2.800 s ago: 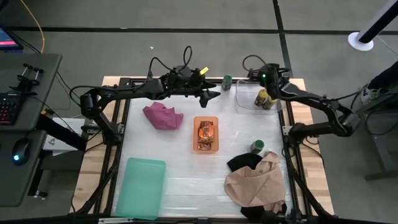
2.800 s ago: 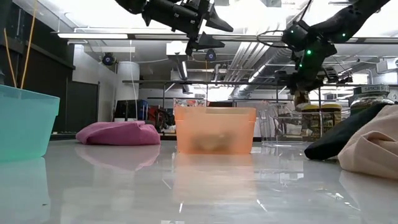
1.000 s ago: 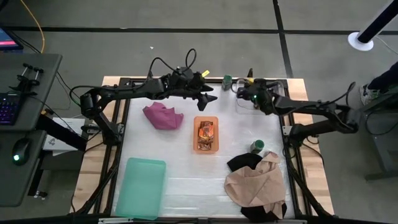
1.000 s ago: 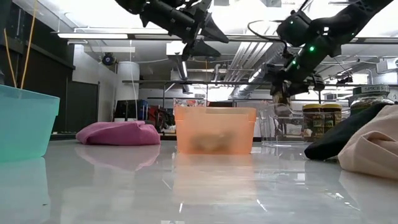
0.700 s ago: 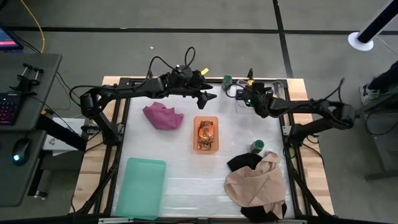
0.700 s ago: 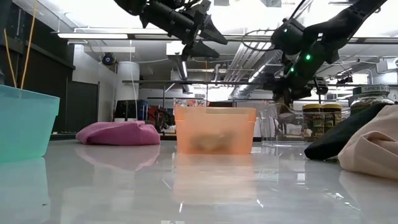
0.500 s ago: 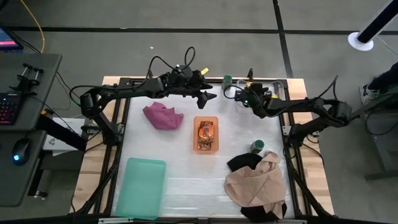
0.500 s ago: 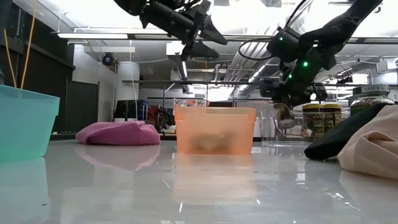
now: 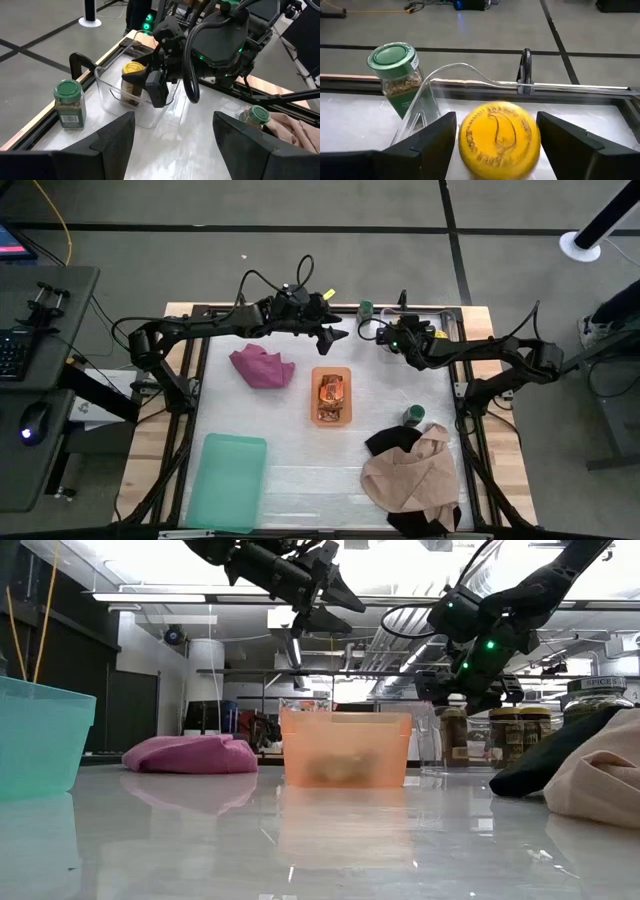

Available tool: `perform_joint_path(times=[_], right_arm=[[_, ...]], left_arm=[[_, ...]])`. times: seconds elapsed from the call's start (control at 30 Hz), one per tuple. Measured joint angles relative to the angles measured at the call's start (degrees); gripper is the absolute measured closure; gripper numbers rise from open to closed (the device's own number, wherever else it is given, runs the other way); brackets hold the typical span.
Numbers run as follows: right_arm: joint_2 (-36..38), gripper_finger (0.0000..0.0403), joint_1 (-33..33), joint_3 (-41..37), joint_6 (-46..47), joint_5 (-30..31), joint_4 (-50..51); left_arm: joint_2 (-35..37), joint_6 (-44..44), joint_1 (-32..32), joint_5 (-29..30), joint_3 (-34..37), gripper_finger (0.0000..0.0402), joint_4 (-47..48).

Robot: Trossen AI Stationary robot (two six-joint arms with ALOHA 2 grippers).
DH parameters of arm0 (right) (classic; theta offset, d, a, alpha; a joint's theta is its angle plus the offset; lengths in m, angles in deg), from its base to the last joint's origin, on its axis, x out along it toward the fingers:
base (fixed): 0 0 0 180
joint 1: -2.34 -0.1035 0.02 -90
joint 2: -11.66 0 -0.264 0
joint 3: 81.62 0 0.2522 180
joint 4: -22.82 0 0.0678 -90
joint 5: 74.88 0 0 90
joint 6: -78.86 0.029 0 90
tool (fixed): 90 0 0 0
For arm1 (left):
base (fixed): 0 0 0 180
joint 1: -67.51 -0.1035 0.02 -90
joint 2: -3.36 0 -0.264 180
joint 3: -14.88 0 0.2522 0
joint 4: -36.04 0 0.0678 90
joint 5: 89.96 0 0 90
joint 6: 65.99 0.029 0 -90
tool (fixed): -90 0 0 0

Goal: Sort spices by type
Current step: Put the yellow seasoning bottle into the transparent bin

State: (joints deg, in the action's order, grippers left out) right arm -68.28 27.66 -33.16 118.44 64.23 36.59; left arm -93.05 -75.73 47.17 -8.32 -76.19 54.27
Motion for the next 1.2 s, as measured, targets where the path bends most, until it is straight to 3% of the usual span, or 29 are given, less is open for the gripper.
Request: perform_joint_path(times=[0.23,0.63,0.77,0.93,1.2], right_arm=[[0.28,0.0129,0.02,0.57,-1.44,-2.92,0.39],[5.52,0.0135,3.07,11.85,-17.37,-5.46,4.02],[4.58,0.0194,8.96,16.82,-15.25,-15.02,11.85],[1.83,0.0372,15.26,22.81,-18.83,-28.46,23.19],[-5.96,0.0399,16.7,31.83,-21.16,-38.25,34.15]], left_arm=[[-0.01,-0.02,0.0,0.0,-0.02,0.0147,0.04],[-0.01,-0.04,0.0,0.0,-0.02,0.0147,0.31],[0.0,-0.09,0.0,0.0,-0.02,0.0147,0.79],[0.01,-1.84,0.0,0.0,-0.02,0.0147,1.36],[-0.01,-3.43,0.0,0.0,-0.02,0.0147,2.12]])
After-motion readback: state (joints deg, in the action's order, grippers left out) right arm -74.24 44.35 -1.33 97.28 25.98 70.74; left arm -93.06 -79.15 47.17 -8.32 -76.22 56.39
